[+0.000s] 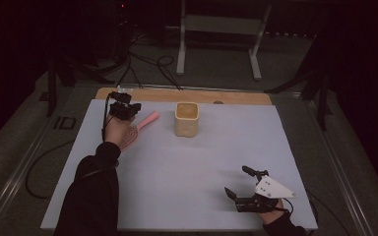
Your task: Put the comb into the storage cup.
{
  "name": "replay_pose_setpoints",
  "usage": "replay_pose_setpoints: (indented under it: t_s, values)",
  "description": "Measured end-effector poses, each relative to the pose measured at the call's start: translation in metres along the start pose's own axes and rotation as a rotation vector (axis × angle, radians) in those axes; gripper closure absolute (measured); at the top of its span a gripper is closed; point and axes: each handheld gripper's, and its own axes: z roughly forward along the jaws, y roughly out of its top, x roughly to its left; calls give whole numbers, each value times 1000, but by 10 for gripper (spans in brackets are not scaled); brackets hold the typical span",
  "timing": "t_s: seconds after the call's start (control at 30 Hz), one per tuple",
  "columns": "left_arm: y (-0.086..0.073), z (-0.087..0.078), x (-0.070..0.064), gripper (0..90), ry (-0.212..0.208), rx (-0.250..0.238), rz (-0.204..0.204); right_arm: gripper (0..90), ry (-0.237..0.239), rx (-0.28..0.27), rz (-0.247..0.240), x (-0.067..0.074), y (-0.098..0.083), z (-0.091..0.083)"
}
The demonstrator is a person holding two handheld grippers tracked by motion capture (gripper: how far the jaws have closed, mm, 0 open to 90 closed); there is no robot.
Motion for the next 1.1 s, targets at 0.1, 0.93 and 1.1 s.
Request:
replay_pose_setpoints:
  t_s: [0.1,0.93,1.1]
  values:
    - [-2,10,-1,900,30,37,-2,91,1,0,0,0,0,0]
    - [-16,53,3,900,97,233,-65,91,23,1,-4,3,0,2]
    - [-15,53,3,900,95,240,-56,91,22,2,3,1,0,2]
